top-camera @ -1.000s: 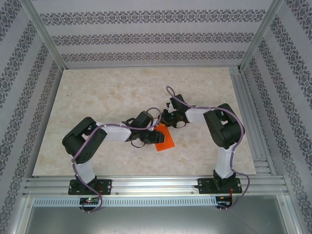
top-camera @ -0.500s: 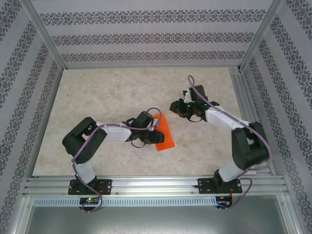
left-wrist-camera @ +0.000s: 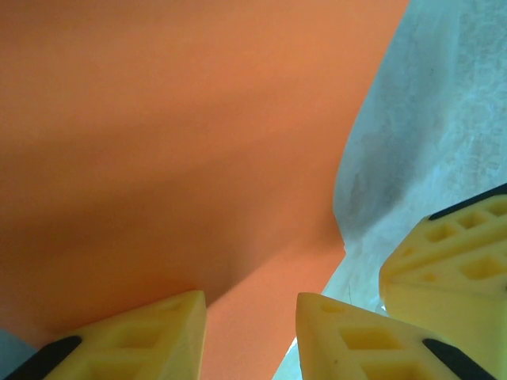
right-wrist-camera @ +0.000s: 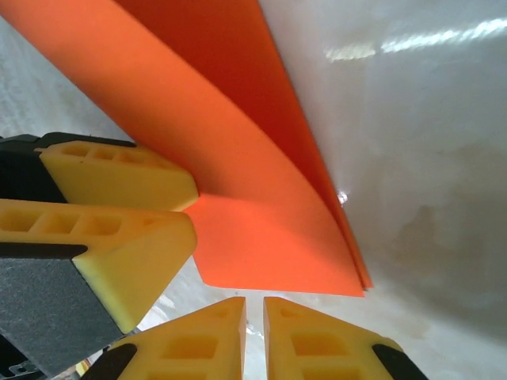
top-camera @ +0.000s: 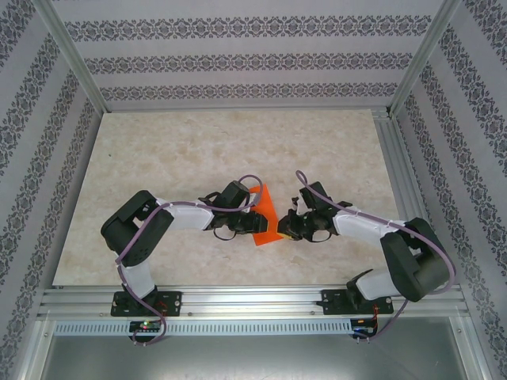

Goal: Fold a paper plane with a square sheet of paper (fold left side to right side)
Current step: Hold the square sheet of paper at the center of the table.

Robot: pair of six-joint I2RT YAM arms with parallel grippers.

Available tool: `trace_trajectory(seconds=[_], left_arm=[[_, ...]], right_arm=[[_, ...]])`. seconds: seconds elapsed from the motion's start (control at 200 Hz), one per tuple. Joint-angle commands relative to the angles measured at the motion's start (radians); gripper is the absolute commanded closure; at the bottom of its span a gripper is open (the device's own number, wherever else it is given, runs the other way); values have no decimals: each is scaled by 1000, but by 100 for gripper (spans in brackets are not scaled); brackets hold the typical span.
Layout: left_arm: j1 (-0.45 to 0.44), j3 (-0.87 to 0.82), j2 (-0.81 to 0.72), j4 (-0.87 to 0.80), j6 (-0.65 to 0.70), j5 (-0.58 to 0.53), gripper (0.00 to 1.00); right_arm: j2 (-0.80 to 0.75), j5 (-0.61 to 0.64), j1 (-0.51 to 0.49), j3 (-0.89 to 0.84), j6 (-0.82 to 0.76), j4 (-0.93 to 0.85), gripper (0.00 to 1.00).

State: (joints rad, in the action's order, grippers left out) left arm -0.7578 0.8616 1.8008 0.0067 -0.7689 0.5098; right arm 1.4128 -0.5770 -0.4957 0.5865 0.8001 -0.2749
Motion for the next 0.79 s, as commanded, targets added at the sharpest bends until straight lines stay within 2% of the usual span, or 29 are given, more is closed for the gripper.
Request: trace_trajectory(seconds=[0.0,0.28,0.485,0.789], left_arm=[[-15,5,-14,-55,16,-43,63],[-15,8,-15,-44,1,-44,63],[-15,18,-25,-45,-2,-43,63],[-11,82,-31,-79,23,-60,60]], right_arm=[[35,-11,-20,-4,38,67,86],[118,35,-43,6,39,83,86],[132,119,-43,1,18,12,85],[165,164,-43,-1,-10,-44,86]])
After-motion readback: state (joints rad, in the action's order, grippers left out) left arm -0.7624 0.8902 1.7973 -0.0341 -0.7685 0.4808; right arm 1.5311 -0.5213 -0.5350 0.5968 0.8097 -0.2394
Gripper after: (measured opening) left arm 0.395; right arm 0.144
